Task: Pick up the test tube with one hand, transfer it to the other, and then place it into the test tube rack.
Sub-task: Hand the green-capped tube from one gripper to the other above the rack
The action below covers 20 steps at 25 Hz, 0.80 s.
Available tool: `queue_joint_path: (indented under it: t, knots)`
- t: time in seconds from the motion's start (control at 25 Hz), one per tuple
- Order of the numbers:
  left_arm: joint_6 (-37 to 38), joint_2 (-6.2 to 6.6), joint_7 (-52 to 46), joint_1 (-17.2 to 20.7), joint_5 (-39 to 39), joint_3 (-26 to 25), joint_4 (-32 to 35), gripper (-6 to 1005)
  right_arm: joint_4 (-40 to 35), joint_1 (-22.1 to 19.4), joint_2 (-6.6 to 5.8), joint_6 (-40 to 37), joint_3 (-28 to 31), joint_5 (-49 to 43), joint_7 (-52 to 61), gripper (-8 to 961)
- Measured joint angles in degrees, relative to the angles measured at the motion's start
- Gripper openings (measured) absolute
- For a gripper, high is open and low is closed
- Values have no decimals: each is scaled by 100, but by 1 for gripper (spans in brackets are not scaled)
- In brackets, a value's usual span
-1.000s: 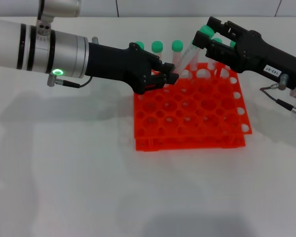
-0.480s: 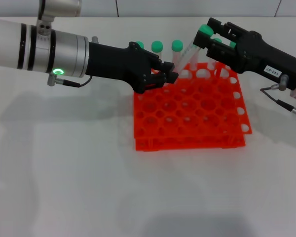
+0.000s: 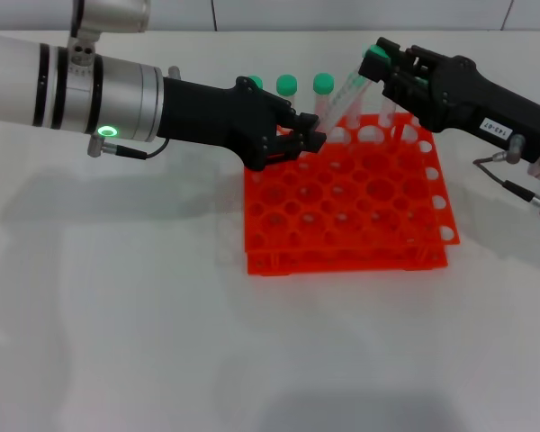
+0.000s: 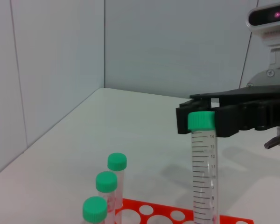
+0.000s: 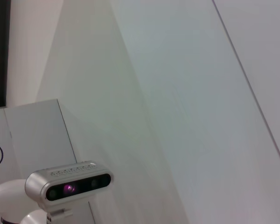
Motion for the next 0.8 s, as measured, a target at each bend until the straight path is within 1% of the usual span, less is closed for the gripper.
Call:
queue_joint_path:
  t: [0.2,0.44,0.8]
  knots:
    - [0,-1,1,0,1,0,-1,312,0,10,0,5,-19,1,-1,367]
    - [-4,-8,-58,-1,1,0,-2,316,-1,12,0,5,-21,1,-7,252]
    - [-9,-31,-323,-9,0,-1,20,323,-2,-1,1,4,5,-5,-9,252]
